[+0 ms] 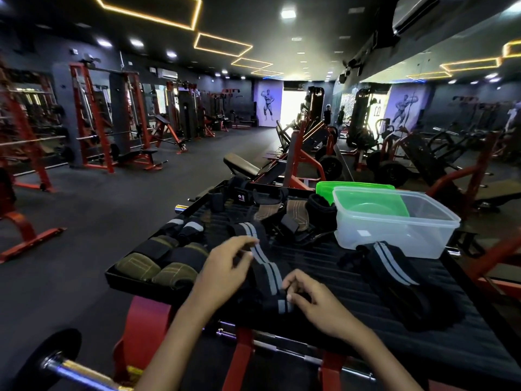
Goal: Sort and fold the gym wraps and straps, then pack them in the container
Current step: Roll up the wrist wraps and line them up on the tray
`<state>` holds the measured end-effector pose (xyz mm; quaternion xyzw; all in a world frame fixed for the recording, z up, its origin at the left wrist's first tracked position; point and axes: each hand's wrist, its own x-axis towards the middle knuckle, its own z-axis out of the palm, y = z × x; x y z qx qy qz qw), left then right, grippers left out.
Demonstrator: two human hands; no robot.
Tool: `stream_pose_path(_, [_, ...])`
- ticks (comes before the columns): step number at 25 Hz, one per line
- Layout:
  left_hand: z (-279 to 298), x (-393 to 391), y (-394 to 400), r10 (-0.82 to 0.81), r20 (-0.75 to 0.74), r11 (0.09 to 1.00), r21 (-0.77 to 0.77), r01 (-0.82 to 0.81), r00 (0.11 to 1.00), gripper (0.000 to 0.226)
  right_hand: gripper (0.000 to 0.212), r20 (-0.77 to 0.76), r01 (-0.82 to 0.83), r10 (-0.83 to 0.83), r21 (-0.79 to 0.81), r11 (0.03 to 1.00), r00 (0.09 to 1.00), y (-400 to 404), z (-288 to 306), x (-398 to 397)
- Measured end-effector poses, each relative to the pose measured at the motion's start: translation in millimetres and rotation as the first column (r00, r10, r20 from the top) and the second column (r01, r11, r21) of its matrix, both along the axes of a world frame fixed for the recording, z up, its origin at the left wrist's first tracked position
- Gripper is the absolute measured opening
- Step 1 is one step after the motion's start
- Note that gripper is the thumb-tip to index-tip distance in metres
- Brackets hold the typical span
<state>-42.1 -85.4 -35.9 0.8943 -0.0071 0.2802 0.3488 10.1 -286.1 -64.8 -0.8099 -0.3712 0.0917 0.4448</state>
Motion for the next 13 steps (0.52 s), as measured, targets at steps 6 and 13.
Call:
stream_pose_path(6, [-46.4,-21.2,-25.9,-0.217,-0.143,0.971,0.070,0.229,0.966,0.036,0.014,-0.159,0.006,0.033,0.237,0.971,0.987,9.0,-1.2,-3.5])
stream_pose_path(13, [-44.8,-14.5,-32.7,-0.070,-0.245,0.938,0.314,0.148,0.967,0.031,0.021,-0.188,0.091,-0.044,0.249,0.964,0.981,7.9,-7.6,-3.9])
